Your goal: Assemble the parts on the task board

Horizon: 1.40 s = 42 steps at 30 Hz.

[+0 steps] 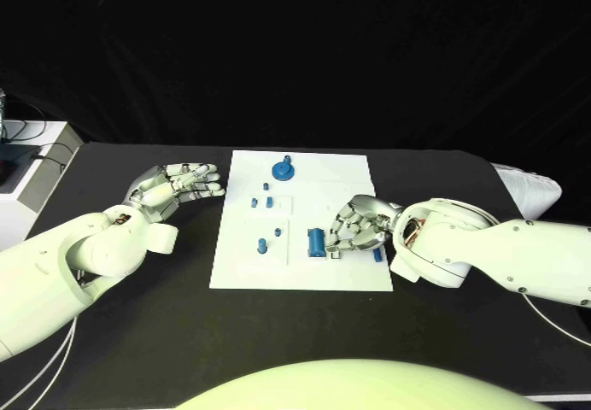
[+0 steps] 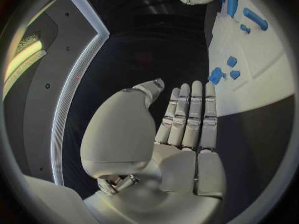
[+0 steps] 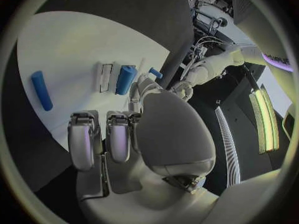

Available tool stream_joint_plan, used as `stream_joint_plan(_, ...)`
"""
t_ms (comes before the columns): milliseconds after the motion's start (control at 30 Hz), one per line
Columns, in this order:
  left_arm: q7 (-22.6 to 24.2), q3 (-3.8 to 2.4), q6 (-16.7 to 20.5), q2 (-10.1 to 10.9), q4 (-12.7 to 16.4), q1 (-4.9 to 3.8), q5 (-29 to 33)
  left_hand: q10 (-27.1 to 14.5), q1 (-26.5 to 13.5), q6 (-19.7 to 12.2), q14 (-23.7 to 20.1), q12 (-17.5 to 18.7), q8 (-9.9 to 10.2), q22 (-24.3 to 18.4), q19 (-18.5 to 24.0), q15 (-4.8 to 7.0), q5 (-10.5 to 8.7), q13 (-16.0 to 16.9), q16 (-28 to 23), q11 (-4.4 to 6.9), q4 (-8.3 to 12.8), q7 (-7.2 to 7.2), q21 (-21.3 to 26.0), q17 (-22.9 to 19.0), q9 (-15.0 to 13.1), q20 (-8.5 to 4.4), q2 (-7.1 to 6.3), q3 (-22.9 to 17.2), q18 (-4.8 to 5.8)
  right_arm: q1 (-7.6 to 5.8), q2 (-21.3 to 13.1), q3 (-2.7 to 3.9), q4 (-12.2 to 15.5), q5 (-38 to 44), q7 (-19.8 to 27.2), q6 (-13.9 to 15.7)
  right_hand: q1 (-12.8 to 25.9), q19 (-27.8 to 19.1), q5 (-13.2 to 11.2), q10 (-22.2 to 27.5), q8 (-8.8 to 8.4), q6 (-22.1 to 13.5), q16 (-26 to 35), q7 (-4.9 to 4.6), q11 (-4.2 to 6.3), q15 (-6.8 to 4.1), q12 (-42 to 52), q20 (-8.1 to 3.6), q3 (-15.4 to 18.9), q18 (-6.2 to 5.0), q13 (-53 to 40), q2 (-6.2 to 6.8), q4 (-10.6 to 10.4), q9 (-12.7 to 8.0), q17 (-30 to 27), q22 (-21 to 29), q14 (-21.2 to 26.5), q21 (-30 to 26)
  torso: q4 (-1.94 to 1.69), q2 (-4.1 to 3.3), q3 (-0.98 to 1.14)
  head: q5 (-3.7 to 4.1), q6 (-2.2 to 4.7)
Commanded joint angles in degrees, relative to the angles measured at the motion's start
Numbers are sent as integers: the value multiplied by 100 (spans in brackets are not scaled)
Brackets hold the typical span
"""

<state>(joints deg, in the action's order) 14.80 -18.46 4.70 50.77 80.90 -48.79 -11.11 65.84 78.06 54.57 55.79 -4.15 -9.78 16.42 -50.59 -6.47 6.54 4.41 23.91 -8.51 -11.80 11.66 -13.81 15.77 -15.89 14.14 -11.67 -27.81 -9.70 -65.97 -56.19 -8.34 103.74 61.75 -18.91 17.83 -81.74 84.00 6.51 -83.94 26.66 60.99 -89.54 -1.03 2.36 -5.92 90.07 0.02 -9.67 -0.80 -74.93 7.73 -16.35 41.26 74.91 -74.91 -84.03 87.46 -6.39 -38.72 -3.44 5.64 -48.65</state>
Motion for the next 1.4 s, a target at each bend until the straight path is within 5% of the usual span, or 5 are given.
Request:
stream_joint_plan(33,52,-4,-99,-3,16,3,30,-4,4,20,44,22,-16,-5,-35,12,7,7,-11,1,-21,-7,29,6,5,-18,48,5,-71,77,43,-8,31,499,-242,-28,-2,560,-25,-606,53,48,-10,15,60,-23,-7,18,-36,39,-1507,65,-11,27,1410,-1456,-575,35,-2,-3,-8,-7,-11)
stream_joint_plan(400,46,-4,-101,16,21,8,30,-4,4,20,44,22,-16,-5,-35,12,7,7,-11,1,-21,-7,29,6,5,-18,48,5,-71,238,234,-12,-22,984,-659,561,16,570,-48,-606,128,82,-24,40,83,-43,-7,0,-58,49,-1507,99,-18,71,1446,-1469,-583,88,-9,-3,-9,-28,-32)
stream_joint_plan(1400,12,-4,-127,26,16,13,27,-4,4,20,44,22,-16,-5,-35,12,7,7,-11,1,-21,-7,29,6,5,-18,48,5,-71,293,449,-10,-171,1262,-746,548,7,574,-64,-606,220,58,-33,73,115,-74,-7,-30,-157,53,-1507,116,-7,127,1473,-1474,-589,111,-3,2,-9,-71,-85)
